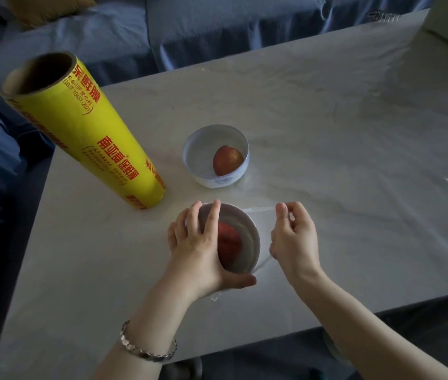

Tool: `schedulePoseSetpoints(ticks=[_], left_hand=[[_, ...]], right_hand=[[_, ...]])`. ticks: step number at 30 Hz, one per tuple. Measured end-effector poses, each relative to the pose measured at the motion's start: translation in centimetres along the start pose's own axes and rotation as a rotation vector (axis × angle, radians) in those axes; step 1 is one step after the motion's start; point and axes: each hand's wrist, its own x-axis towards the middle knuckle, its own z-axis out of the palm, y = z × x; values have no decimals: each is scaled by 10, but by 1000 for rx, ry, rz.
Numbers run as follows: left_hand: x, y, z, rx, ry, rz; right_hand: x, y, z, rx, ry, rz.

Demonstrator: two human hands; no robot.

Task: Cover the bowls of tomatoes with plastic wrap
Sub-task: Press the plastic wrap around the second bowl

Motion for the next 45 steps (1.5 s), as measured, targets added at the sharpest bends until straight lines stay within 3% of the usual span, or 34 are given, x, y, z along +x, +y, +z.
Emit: schedulePoseSetpoints(ticks=[7,10,14,19,22,26,32,37,41,45], left_hand=[[0,1,-1,6,-12,-28],[-1,0,-2,4,-15,-33],[-1,2,-1,-24,0,-27],[-4,-12,-1,-227,48,-4],[-5,-29,-3,-582,200,-211],[-4,-33,0,-826,91,-465],[1,-24,-1,-984,178,-553],[-2,-22,-4,-1065,80,-609],[-6,-15,-13,-1135,-96,-510],[-8,-2,-20,-1211,-140,-371]], right_hand=[[9,17,-14,31,9,135],[10,23,-15,-124,31,64],[2,32,-25,-523,-106,-281],[9,25,-23,-731,-204,-160],[6,21,-28,-617,-172,17],[-11,19,-19,-88,-339,378],[-19,9,-14,73,-455,369],[-21,7,-25,108,-418,259],[-26,0,-42,35,-399,99],[-31,-10,-52,-55,-391,-5]])
